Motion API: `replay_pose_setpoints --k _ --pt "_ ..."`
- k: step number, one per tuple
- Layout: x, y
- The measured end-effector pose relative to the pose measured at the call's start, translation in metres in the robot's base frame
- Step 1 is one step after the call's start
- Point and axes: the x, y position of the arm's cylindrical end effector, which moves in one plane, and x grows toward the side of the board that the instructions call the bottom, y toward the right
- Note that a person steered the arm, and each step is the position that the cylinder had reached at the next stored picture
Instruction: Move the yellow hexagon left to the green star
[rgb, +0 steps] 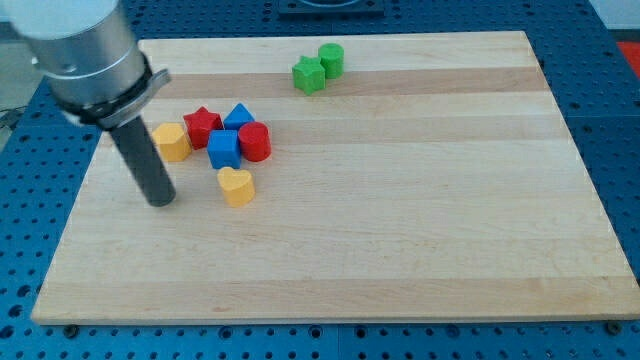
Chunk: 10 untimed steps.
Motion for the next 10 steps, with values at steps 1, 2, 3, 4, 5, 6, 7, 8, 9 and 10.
replay_pose_setpoints --k 1,2,3,4,5,6,7,8,9,10 --pt "-0.016 -0.007" --pt "-0.095 -0.007" --pt "-0.096 -0.007" --pt "-0.133 -0.001" --pt "-0.149 0.010" --pt "-0.153 0.010" --pt "-0.164 0.010" --pt "-0.184 0.019" --pt "-0.184 0.031" --pt "-0.185 0.089"
